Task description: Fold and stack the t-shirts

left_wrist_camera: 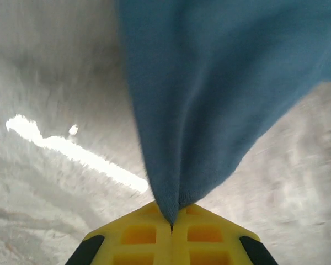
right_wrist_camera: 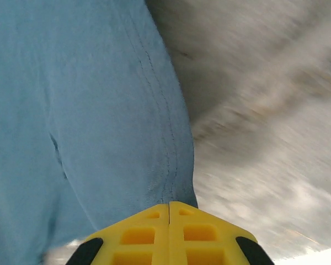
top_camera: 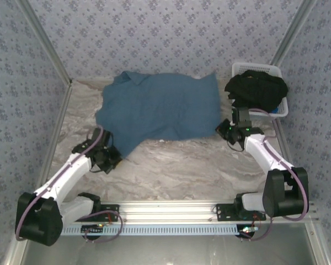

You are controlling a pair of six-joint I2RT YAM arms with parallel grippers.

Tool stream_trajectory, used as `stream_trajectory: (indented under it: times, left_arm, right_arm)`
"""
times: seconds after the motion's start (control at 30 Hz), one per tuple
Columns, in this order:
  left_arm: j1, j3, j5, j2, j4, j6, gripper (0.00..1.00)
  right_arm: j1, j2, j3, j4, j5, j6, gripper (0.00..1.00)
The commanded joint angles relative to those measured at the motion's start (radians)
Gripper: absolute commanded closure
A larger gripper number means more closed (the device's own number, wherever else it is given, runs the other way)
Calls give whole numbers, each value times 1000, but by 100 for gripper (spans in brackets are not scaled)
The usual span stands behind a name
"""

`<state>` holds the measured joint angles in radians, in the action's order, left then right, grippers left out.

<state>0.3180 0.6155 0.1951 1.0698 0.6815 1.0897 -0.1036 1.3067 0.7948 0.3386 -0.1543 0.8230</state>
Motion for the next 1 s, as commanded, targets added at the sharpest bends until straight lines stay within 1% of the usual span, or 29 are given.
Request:
stream_trajectory:
  times: [0.0,0.07,0.17,0.2,0.27,0.4,0.47,0.53,0.6,0.67,0.7,0.83,0.87,0.97]
  left_arm:
    - [71,9,38,43,-132,49,100]
    - [104,11,26,76,-101,66,100]
    - [138,12,15,78,-68,114,100]
    - [152,24,-11,68,-19,137,100]
    - [181,43,-55,41,68,178,100]
    - [215,30,-78,-56,160,291,100]
    - [237,42,-122,-119,254,339,100]
    - [251,71,-191,-191,383,376,100]
    - [253,86,-235,-258,445,389,100]
    - [252,74,-246,-315,462,401,100]
    - [252,56,-233,-327,461,410,100]
    - [256,-50,-113,-325,374,431,100]
    - [259,-56,-111,-330,375,440,100]
    - [261,-28,-154,-350,413,451,100]
  right_arm:
    - [-3,-20,-5,107,137,-6,100]
    - [-1,-14,-5,176,155,-26,100]
    - [-2,-33,0,255,228,-32,100]
    - [-4,-40,-1,290,251,-31,100]
    - [-5,-52,-11,328,257,-31,100]
    - [-4,-89,-49,367,264,-39,100]
    - [-4,-126,-63,400,276,-50,100]
    - [-2,-173,-68,448,296,-55,100]
    - [-2,-220,-78,476,306,-61,100]
    - [-2,-254,-94,503,317,-62,100]
    - [-2,-262,-105,516,307,-60,100]
    - [11,-271,-172,494,262,-60,100]
    - [13,-271,-182,489,262,-58,100]
    - [19,-259,-193,481,273,-62,100]
